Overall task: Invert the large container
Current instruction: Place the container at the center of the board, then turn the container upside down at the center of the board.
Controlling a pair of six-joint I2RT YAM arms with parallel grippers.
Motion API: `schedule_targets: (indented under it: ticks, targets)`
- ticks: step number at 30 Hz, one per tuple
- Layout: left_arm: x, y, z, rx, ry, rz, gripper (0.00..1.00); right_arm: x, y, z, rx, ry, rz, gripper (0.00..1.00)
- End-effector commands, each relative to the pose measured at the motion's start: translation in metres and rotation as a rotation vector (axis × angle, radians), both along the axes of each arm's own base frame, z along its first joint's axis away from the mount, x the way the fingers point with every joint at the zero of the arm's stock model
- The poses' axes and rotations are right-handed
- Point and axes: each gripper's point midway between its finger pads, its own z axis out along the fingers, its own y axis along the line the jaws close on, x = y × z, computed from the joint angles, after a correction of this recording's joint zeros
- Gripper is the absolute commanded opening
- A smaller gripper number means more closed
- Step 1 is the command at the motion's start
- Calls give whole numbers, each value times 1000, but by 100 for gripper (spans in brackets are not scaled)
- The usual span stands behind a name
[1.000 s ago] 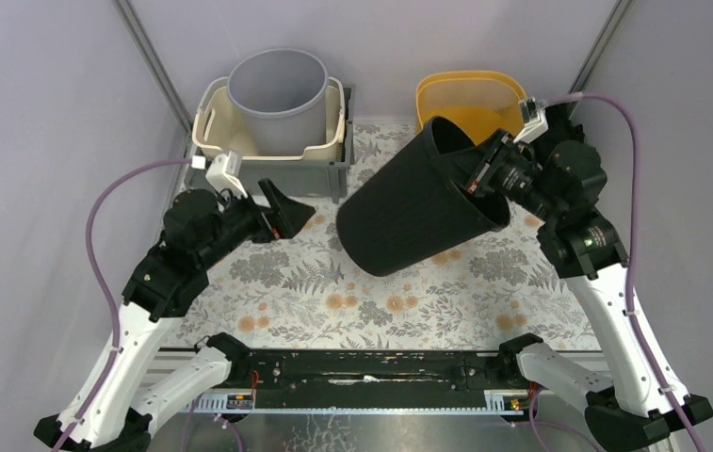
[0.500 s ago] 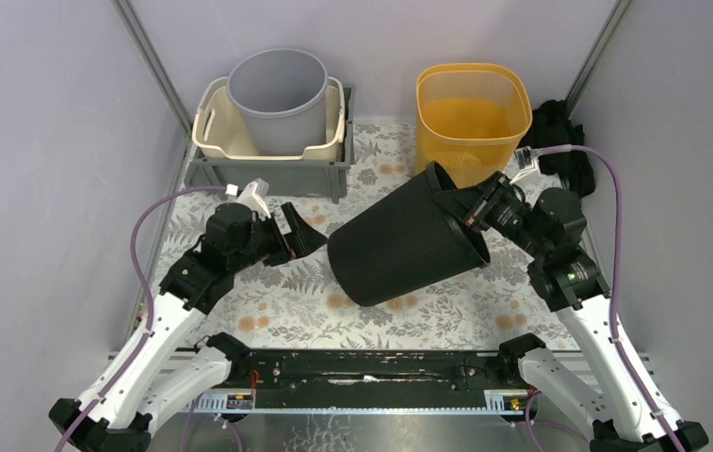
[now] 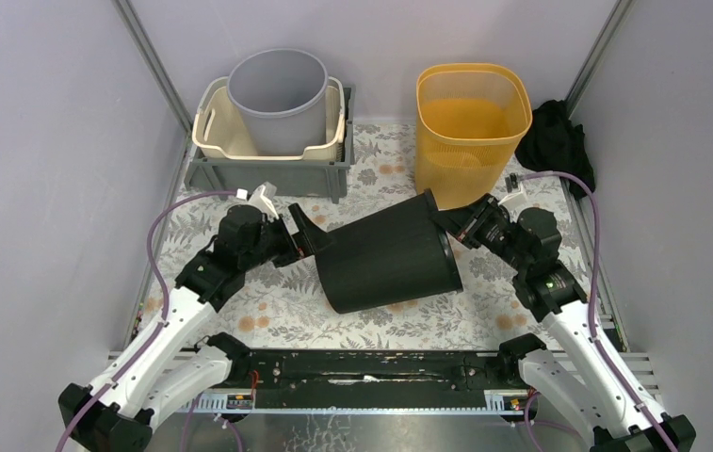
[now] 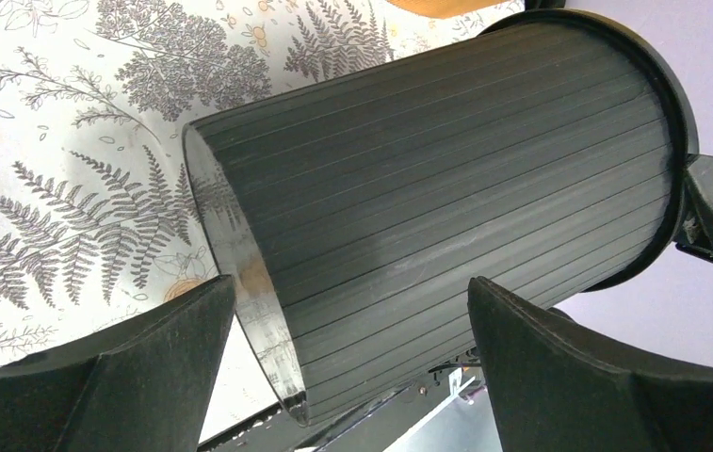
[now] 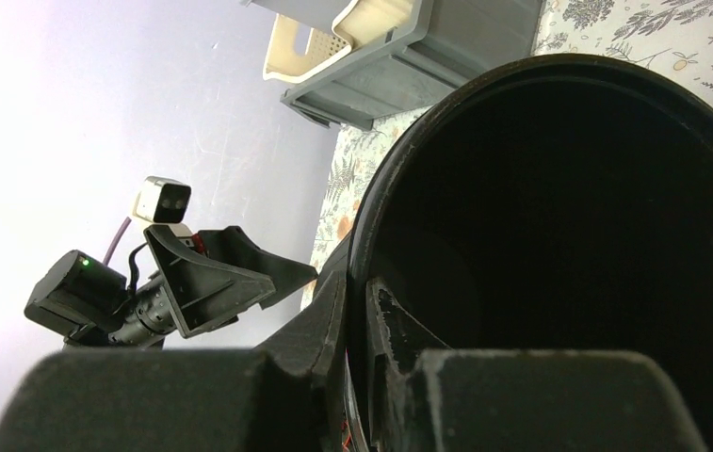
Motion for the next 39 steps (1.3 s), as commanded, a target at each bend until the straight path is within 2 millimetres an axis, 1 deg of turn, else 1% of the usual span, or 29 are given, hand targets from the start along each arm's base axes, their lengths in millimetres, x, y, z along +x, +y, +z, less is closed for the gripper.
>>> schedule_targets:
  ticks: [1,5,8,10,12,18,21,26,28,30,31,32,33,39]
  targets:
    - [9,-13,15,-67,-49,-21,100,-3,7,17,-5,-70,52,16]
    - [14,-18,16,-75,-51,-30,100,-10,15,1,-55,-16,140,33]
    - [16,-22,17,-81,-51,-39,100,-20,21,-12,-100,38,228,40]
    - [19,-24,17,-81,-52,-44,100,-27,24,-18,-120,62,278,44]
    - [21,-25,15,-74,-52,-46,100,-34,28,-20,-126,75,335,47]
    - [26,-25,13,-48,-57,-48,100,-54,43,-27,-88,160,521,48]
    - [28,-24,13,-29,-59,-46,100,-66,48,-33,-63,216,611,42]
    - [29,-21,9,-8,-58,-38,100,-78,48,-47,-52,283,678,28]
    - [29,-20,10,2,-62,-34,100,-81,48,-52,-42,298,689,19]
    - [30,-18,15,17,-72,-31,100,-80,50,-52,-20,297,699,9]
    - [29,-16,19,29,-79,-33,100,-80,52,-50,-5,293,709,4]
    - [29,-15,27,37,-94,-36,100,-79,53,-47,11,288,714,0]
    - [29,-13,35,47,-107,-38,100,-78,55,-44,27,287,717,0]
    - [27,0,106,83,-222,-26,100,-63,64,-16,130,227,700,0]
